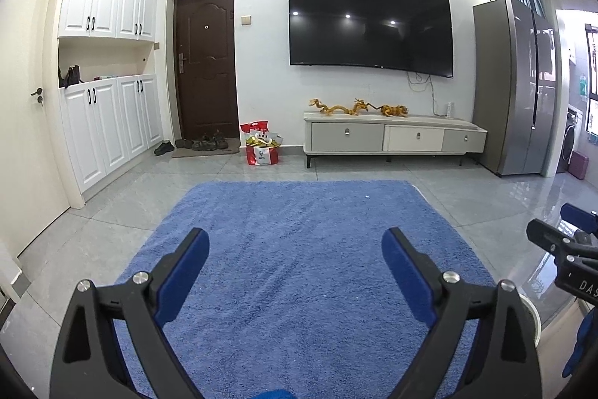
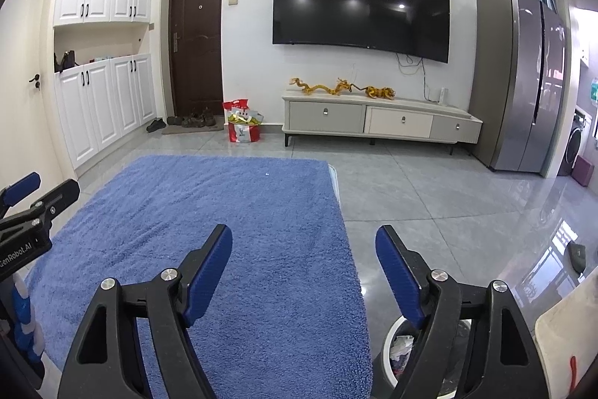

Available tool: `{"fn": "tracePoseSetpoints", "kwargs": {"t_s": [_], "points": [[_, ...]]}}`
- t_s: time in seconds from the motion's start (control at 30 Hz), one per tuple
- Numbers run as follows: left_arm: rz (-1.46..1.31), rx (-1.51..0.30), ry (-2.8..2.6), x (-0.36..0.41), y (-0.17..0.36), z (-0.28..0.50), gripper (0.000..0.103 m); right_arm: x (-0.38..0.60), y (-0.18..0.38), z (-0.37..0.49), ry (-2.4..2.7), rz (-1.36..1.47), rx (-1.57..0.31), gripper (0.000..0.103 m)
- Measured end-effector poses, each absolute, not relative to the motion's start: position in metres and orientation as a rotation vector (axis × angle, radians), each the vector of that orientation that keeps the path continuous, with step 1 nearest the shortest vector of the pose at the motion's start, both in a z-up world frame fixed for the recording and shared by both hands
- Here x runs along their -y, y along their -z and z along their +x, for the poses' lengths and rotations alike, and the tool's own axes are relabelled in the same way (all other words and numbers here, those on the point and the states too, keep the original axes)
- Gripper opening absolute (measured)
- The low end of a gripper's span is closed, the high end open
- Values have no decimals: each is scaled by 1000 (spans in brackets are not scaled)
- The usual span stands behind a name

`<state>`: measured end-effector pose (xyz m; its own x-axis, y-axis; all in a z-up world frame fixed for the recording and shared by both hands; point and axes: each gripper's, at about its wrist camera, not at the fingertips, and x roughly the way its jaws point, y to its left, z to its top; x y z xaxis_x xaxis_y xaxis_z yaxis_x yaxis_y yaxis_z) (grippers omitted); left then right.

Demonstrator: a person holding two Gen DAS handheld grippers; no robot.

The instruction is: Collect trash

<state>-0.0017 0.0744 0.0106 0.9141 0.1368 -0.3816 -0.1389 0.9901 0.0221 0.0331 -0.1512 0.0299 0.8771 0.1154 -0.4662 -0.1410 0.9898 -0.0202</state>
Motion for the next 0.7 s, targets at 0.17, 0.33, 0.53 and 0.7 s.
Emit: {"fn": "tracePoseSetpoints", "kwargs": {"t_s": [0.17,0.33,0.53,0.7], "points": [[-13,-394,-143,-76,-10,-2,94,153,-32,31,-131,-62,-470,83],[-14,-391,-146,-76,-11,-3,94,157,-31,30,-130,-57,-466,84],[-16,-396,-144,-77,-10,-3,94,160,-30,32,-127,-48,-467,84],[-22,-398,-146,-78,-10,-3,94,162,-29,30,-125,-45,-467,85]]}}
